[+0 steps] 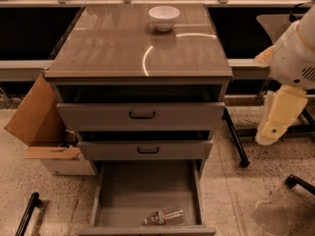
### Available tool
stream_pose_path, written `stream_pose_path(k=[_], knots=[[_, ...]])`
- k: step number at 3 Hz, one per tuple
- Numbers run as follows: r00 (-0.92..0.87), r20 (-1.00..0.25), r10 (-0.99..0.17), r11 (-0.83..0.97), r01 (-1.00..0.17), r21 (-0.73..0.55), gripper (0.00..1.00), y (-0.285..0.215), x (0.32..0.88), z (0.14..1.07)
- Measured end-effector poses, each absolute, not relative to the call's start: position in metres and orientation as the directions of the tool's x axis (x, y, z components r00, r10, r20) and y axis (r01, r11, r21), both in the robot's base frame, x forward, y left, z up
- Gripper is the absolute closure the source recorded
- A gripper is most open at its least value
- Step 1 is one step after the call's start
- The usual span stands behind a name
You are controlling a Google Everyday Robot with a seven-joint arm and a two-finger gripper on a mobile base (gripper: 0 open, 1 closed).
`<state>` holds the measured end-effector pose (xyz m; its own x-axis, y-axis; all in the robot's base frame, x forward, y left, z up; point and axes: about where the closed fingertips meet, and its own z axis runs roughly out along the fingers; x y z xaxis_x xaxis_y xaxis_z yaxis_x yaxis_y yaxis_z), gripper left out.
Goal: Pick water bottle from bottom drawer and place on counter
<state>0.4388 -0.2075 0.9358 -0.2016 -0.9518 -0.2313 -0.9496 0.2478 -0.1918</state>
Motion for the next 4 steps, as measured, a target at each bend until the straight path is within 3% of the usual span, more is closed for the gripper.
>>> stream_pose_path(k=[2, 4], knots=[[-0.182, -0.359, -0.915, 0.207, -0.978, -0.031, 0.0, -0.166, 0.44, 0.79], [-0.164, -0.387, -0.907, 0.188, -0.982, -0.022, 0.0, -0.16, 0.443, 0.769]])
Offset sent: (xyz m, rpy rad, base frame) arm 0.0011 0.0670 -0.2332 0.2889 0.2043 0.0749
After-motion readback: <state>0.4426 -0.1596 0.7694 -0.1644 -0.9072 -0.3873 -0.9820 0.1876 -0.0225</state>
